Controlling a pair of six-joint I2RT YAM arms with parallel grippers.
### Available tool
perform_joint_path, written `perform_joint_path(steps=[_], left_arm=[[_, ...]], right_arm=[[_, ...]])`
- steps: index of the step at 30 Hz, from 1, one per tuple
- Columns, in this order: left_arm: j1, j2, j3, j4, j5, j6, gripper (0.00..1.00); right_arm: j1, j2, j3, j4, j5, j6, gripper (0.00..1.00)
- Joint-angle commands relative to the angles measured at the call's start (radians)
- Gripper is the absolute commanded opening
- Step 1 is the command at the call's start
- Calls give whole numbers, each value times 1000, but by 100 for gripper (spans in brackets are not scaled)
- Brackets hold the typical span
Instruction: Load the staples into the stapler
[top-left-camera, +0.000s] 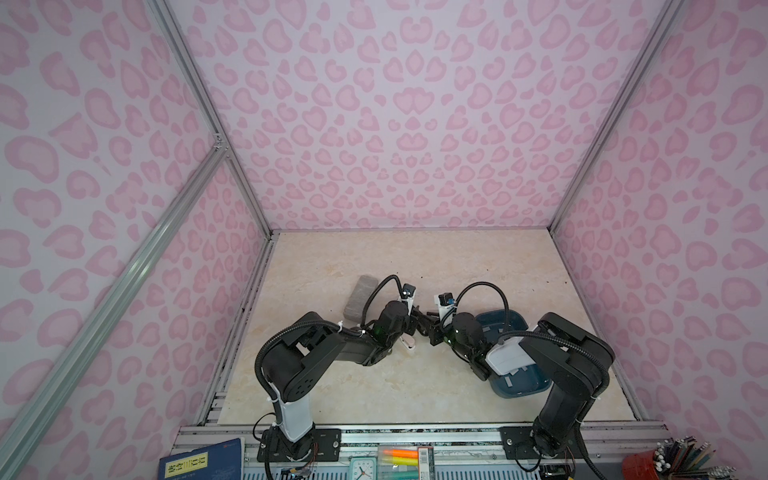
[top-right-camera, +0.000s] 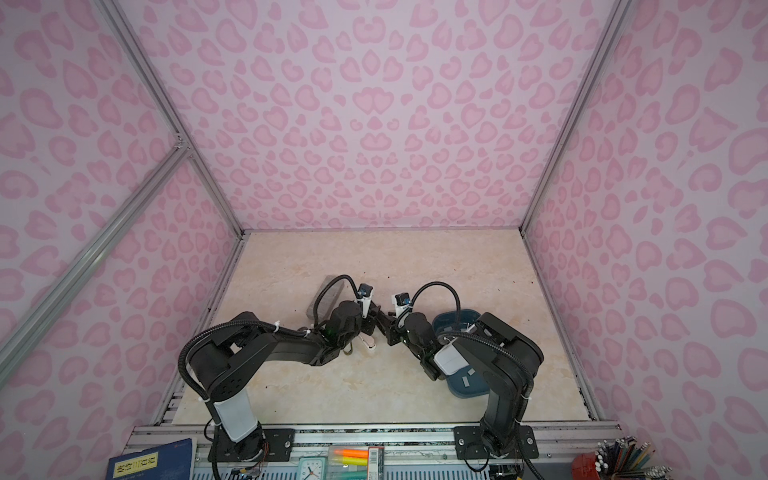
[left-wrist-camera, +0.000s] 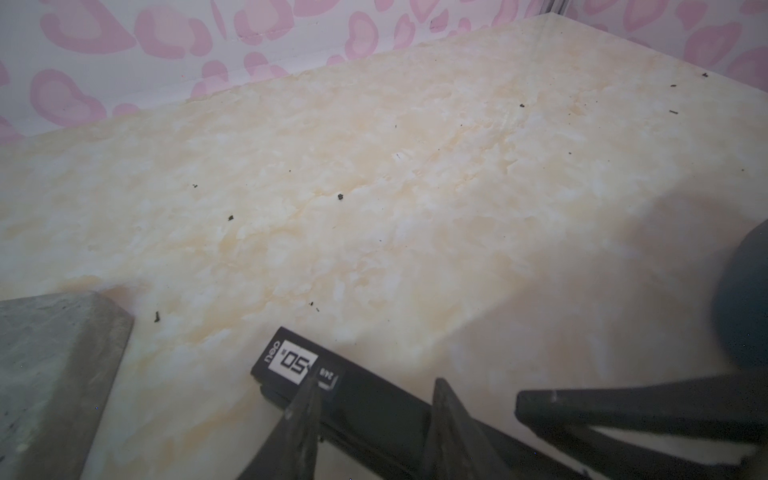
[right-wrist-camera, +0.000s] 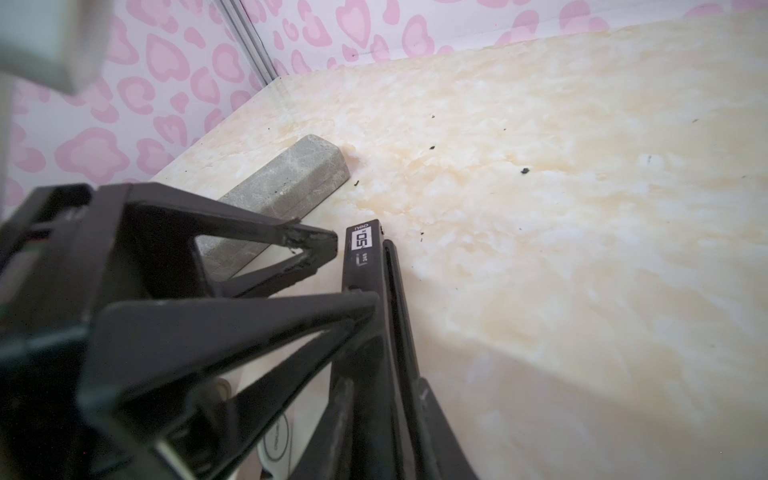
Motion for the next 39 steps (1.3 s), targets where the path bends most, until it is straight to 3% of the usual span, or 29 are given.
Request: perform_joint_path(steps=[1, 8, 14, 19, 21, 29, 34, 39], left_arm=[[1, -73, -17, 28, -29, -12, 46], [2, -293, -86, -32, -60, -41, 51], [2, -554, -143, -144, -115, -98, 57], [9, -781, -161, -342, -234, -132, 76], [21, -844, -165, -401, -244, -142, 82], [78, -949, -179, -483, -230, -198, 87], [102, -932, -168, -487, -191, -221, 87], [104, -897, -148, -492, -184, -217, 87]], right_arm=[[-8, -19, 0, -170, 28, -19, 30], [-7, -205, 11, -343, 78, 26, 47], [-11, -418, 82, -794, 372, 235, 52], [-22, -632, 49, -1060, 531, 347, 59], [-33, -711, 11, -1085, 531, 357, 60], [-106, -895, -154, -1061, 447, 380, 58], [-144, -880, -209, -922, 260, 354, 57], [-145, -786, -179, -884, 239, 357, 54]])
